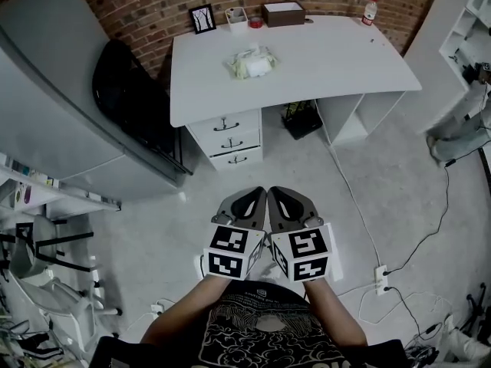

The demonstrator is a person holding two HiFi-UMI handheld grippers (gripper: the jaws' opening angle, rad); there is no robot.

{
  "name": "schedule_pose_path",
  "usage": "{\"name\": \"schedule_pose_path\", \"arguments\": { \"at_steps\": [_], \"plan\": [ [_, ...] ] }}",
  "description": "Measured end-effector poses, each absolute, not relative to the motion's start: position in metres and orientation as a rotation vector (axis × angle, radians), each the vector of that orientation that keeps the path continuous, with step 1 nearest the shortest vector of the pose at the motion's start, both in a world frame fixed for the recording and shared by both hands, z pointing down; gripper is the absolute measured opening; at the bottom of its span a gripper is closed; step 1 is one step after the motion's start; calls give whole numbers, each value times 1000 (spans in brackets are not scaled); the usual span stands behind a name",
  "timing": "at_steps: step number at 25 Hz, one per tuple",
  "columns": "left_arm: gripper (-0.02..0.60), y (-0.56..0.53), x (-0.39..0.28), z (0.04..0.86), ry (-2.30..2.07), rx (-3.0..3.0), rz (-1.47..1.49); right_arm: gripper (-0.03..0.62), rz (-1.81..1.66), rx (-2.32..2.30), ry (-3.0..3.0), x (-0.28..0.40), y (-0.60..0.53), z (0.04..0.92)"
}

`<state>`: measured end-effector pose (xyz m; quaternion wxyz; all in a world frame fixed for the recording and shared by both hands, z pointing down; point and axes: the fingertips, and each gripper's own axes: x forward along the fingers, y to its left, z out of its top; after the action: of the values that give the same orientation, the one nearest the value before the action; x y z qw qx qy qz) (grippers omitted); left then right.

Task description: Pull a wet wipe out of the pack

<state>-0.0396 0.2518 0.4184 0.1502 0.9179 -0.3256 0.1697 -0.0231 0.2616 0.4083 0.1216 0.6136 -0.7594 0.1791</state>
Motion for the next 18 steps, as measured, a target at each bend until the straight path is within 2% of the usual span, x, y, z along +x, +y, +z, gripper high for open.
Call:
{"name": "schedule_pose_path", "arguments": {
  "at_steps": [18],
  "plan": [
    [11,117,-31,412,-812,2706,521,17,495,1835,-2141,-18,129,401]
  ]
}}
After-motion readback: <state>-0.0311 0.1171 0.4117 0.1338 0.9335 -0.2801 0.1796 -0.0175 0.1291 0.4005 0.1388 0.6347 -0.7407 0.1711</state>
